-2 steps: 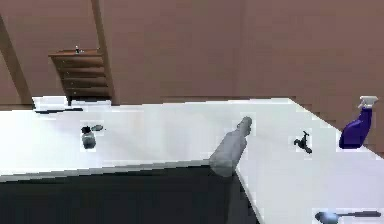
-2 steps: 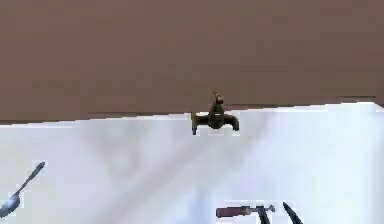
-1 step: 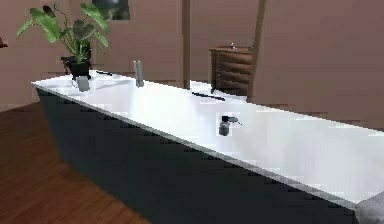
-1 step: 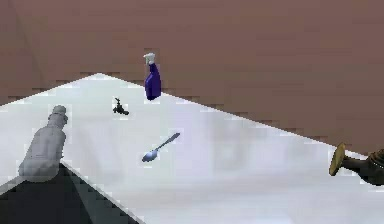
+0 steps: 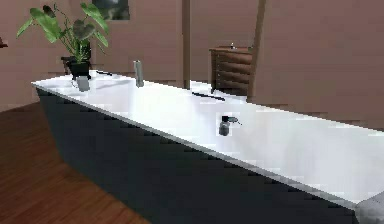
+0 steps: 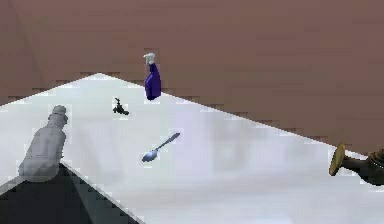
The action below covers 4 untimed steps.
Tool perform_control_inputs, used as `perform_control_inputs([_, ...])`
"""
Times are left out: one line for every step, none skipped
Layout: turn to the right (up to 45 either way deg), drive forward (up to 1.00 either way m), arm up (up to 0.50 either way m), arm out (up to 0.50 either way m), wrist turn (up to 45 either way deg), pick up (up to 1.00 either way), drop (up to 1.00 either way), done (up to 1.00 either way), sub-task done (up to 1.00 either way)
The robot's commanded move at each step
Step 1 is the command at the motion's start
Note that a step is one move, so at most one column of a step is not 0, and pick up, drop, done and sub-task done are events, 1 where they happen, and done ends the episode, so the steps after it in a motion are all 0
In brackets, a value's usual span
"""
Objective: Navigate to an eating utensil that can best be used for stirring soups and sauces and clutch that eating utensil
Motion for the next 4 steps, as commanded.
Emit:
perform_control_inputs([33.0, 0.0, 0.0, 0.0, 0.0, 0.0, 0.0, 0.0, 0.0])
perform_control_inputs([0.0, 0.35, 0.0, 0.0, 0.0, 0.0, 0.0, 0.0, 0.0])
perform_control_inputs([0.0, 0.0, 0.5, 0.0, 0.0, 0.0, 0.0, 0.0, 0.0])
perform_control_inputs([0.0, 0.0, 0.38, 0.0, 0.0, 0.0, 0.0, 0.0, 0.0])
